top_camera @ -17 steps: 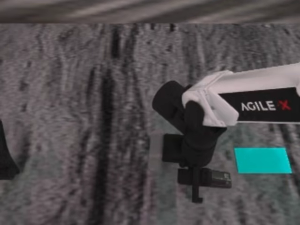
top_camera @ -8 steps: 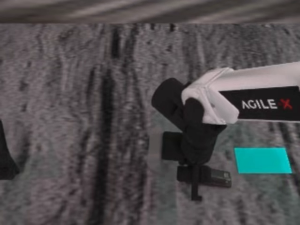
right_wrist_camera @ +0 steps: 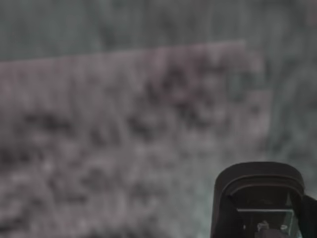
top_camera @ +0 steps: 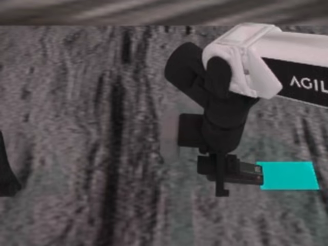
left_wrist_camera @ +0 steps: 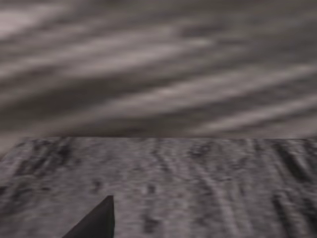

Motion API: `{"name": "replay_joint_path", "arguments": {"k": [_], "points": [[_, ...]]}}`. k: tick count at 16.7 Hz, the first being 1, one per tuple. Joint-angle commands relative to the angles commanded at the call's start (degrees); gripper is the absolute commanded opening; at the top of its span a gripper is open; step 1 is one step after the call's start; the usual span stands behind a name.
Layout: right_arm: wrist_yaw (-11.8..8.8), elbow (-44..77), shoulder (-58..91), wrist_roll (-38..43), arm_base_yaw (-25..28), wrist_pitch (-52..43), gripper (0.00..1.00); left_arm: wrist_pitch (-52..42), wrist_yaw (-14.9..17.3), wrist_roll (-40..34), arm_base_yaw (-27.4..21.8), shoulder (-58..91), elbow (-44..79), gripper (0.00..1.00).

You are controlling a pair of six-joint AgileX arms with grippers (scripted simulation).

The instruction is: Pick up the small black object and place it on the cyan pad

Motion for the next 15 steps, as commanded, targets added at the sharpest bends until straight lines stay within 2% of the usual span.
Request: {"name": "replay_joint_path", "arguments": {"k": [6,9,12,15], "points": [[0.0,0.6,-0.6,0.2,-0.2,-1.0,0.0,0.0,0.0,0.0,0.0,0.0,0.0,1.0],[0.6,1.1,-1.2,3.5,-0.9,0.2,0.0,0.0,0.0,0.0,0.0,0.0,0.0,1.0],[1.7,2.2,-2.1,12.2,-2.6,2.2,0.0,0.0,0.0,0.0,0.0,0.0,0.0,1.0],[3.1,3.1,-3.0,26.3,-5.6,4.2,0.0,0.0,0.0,0.0,0.0,0.0,0.0,1.0]]}}
